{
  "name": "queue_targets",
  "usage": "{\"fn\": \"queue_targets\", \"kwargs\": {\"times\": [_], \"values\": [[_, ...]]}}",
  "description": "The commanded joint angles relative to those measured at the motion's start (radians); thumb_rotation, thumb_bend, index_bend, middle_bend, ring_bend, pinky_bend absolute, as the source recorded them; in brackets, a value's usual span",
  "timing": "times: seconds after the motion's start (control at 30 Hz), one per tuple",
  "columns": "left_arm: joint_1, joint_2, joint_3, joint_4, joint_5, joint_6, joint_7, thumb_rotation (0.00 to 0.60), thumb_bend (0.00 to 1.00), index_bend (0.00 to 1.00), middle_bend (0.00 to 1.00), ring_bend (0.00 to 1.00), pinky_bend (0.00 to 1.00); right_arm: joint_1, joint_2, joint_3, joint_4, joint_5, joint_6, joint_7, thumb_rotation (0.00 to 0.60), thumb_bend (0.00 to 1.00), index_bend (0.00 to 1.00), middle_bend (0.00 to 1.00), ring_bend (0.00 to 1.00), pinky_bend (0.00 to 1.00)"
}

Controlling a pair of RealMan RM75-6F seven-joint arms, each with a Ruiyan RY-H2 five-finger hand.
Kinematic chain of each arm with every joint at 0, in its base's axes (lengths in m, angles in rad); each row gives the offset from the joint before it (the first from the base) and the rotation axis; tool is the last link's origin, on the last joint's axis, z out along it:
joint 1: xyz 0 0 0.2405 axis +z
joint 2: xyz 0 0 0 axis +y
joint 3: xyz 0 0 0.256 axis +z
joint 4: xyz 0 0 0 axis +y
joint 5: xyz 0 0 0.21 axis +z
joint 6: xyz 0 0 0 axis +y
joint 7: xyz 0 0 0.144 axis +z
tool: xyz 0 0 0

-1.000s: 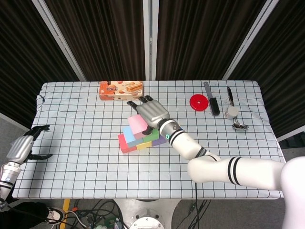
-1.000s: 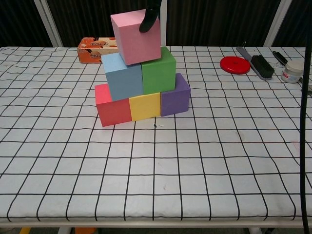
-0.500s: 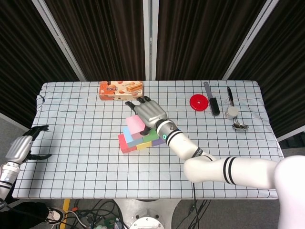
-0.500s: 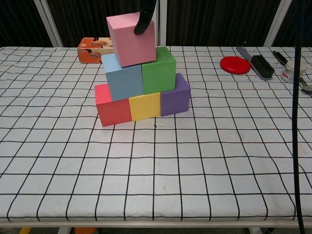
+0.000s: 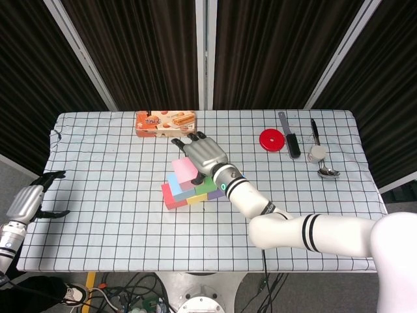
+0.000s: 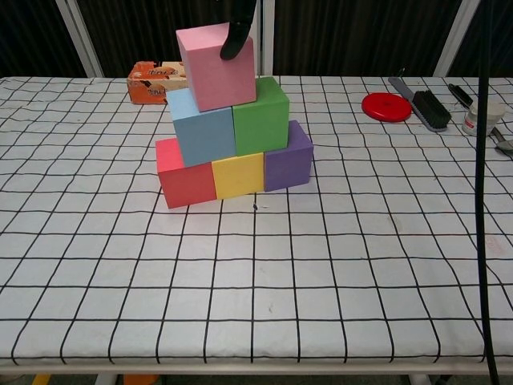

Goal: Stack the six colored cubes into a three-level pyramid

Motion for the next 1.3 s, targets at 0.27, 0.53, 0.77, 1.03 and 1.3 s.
{"fn": "queue_targets", "kwargs": {"times": [0.27,0.53,0.77,1.03,1.3], "values": [[-0.001,-0.001,0.001,-0.002,0.001,-0.001,0.004,0.6,0.02,0.13,0.17,0.09,0.19,0.002,0.016,0.004,-0.024,0.008,0.011,-0.008,0.6,0.18,0.0,0.51,0.05,0.0],[-0.001,-0.004,0.001,0.003,-0.001,-0.004,0.005,0.6,0.02,0.13,0.17,0.09,0.19,0.006,0.001,-0.006,-0.011,0.022,0.004,-0.018,0.6,0.18,0.0,0.51,0.05,0.0],[0.001,-0.008,0.003,0.011,0.0,-0.002,-0.001,0.6,0.02,0.13,0.17,0.09,0.19,0.009,-0.006,-0.01,-0.003,0.027,-0.001,-0.025,0.6,0.17,0.0,0.51,0.05,0.0],[0.0,-0.006,0.002,0.009,0.002,0.0,-0.002,0.6,0.02,0.13,0.17,0.09,0.19,0.004,0.01,-0.005,-0.015,0.023,-0.017,-0.015,0.6,0.1,0.0,0.14,0.0,0.0],[-0.001,-0.004,0.0,0.003,0.002,0.0,0.004,0.6,0.02,0.13,0.17,0.09,0.19,-0.002,0.038,0.001,-0.038,0.018,-0.019,0.004,0.6,0.07,0.0,0.03,0.0,0.0]]}}
